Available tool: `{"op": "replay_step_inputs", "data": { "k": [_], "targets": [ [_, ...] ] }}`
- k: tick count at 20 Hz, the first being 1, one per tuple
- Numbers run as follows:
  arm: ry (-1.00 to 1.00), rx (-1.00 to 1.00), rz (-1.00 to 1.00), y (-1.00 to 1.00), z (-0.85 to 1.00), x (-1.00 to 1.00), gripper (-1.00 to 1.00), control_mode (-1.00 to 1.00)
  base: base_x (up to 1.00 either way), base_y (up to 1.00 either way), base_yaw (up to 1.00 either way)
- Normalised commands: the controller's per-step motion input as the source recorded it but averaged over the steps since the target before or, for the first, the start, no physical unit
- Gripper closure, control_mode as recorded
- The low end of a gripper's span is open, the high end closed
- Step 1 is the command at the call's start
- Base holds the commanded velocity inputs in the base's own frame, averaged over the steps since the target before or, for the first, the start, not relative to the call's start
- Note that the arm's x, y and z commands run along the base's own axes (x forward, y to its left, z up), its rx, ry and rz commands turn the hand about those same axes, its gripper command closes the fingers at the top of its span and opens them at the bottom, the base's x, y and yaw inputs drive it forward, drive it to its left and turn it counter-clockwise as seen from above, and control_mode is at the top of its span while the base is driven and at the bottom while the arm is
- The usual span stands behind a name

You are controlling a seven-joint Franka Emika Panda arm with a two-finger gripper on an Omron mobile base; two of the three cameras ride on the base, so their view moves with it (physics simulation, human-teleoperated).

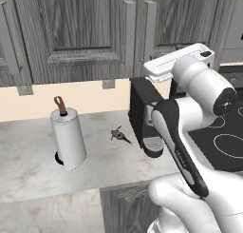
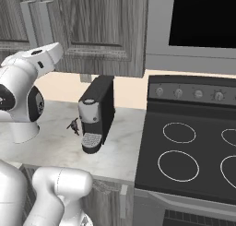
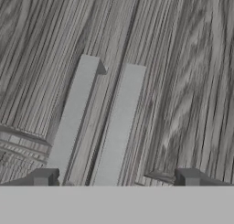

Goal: Retrieve the bowl from the cabinet, then place the raw meat into the bowl to avoid contamination.

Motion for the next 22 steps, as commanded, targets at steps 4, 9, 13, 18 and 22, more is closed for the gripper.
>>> {"op": "replay_step_inputs", "data": {
  "k": [4, 9, 13, 18, 22],
  "targets": [
    [-0.06, 0.0, 0.04, 0.11, 0.0, 0.0, -1.0, -1.0, 0.0, 0.0, 0.0],
    [-0.04, 0.0, 0.02, 0.15, 0.0, 0.05, -1.0, -1.0, 0.0, 0.0, 0.0],
    [0.0, 0.0, 0.0, 0.12, 0.0, 0.14, -1.0, -1.0, 0.0, 0.0, 0.0],
    [0.0, 0.0, 0.0, 0.01, 0.0, 0.19, -1.0, -1.0, 0.0, 0.0, 0.0],
    [0.0, 0.0, 0.0, 0.0, 0.0, 0.23, -1.0, -1.0, 0.0, 0.0, 0.0]
  ]
}}
